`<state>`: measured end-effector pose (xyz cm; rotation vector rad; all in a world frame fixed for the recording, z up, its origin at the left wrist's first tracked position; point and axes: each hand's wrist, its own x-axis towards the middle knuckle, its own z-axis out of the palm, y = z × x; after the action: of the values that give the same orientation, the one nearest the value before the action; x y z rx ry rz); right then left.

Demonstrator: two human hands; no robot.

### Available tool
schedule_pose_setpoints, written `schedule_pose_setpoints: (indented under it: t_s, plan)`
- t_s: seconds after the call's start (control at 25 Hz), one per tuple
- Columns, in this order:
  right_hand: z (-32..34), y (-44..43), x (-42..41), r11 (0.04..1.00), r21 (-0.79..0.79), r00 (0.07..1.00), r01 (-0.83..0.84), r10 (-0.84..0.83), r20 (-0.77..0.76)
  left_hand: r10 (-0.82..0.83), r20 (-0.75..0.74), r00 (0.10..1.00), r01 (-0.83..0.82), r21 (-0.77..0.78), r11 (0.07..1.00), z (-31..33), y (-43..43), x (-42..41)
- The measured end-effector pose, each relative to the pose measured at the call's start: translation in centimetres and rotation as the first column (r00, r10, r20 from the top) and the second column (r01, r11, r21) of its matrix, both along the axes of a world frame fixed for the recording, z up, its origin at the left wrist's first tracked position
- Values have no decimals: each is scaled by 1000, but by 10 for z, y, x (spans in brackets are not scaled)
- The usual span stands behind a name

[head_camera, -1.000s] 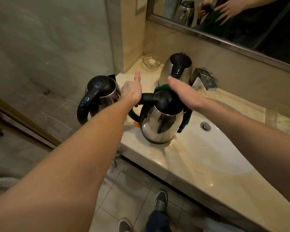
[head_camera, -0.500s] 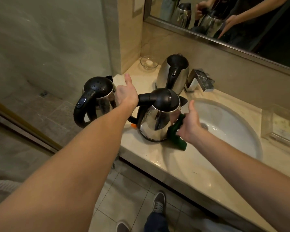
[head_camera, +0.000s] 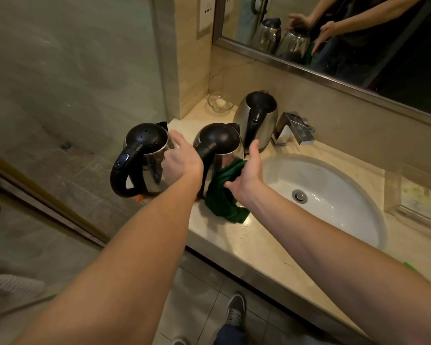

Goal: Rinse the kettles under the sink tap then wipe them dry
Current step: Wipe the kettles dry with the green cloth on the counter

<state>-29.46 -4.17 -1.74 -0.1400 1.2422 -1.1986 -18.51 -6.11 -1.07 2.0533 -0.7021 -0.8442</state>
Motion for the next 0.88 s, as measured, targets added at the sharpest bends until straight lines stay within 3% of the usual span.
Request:
schedule_pose_setpoints:
  t_s: [0.16,0.28,0.88]
  plan:
    - [1,-21,1,999,-34,999,-33,34,6,-87,-50,995,90,44,995,-2,-12,-2]
    - [-1,-42,4,998,-29,998,-58,58,-23,-82,-118,990,85,23,996,-6,-32,-3]
    - [0,-150,3,991,-7,984,-137,135,-118,-6,-127,992,6,4,1000,-1,-132,-23]
